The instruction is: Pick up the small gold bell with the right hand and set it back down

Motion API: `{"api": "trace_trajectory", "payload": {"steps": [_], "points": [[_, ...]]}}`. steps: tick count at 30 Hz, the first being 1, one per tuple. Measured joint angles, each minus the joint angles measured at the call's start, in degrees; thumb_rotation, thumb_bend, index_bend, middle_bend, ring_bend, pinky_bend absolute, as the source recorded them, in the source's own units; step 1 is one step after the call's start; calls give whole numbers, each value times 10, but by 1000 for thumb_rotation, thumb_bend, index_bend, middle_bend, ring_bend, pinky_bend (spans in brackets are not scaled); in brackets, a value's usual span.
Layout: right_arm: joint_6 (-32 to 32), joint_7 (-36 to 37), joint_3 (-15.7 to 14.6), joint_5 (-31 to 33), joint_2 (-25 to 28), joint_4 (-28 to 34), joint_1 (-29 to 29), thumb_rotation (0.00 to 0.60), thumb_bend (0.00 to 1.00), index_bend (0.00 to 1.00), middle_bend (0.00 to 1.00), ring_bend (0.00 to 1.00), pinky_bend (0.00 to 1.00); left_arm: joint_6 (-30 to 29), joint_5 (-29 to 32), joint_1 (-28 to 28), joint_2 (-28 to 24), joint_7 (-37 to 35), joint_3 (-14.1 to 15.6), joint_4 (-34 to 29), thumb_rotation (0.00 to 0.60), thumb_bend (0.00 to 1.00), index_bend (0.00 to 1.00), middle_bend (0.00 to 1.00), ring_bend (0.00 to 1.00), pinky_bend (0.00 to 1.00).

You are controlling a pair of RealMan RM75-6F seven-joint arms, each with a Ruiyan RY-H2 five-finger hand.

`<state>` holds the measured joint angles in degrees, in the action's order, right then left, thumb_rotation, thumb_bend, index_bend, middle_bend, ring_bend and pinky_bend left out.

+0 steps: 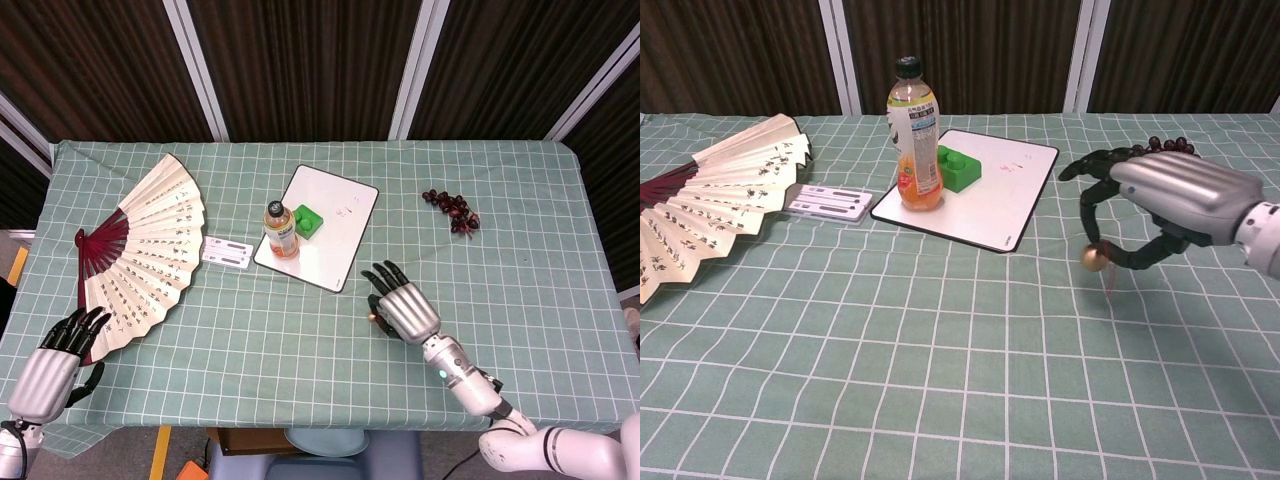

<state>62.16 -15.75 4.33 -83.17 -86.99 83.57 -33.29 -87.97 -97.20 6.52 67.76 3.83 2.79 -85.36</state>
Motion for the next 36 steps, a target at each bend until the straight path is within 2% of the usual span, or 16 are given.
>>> {"api": "trace_trajectory", "payload": {"steps": [4, 11, 26, 32, 36], "points": [[4, 17, -5, -2, 11, -1, 7, 600, 549, 789, 210, 0, 0, 4, 3, 1, 0, -1, 0, 0, 600, 468, 57, 58, 27, 167], [-23, 16, 0, 8, -24, -33, -9, 600, 549, 789, 210, 0, 0, 2, -2, 1, 4, 10, 0, -2, 600, 468, 58, 58, 28, 167], [-48, 16, 0, 24, -67, -78, -20, 600, 550, 786, 210, 0, 0, 7, 0, 4, 5, 7, 0, 2, 600, 467, 57, 58, 27, 167], [-50, 11, -2, 25, -77, -87, -21, 600, 549, 768, 210, 0, 0, 7, 0, 4, 5, 6, -1, 2, 600, 468, 57, 58, 28, 167], [-51, 9, -5, 25, -78, -89, -21, 600, 549, 708, 210, 0, 0, 8, -1, 3, 5, 9, 1, 1, 600, 469, 57, 58, 28, 167]]}}
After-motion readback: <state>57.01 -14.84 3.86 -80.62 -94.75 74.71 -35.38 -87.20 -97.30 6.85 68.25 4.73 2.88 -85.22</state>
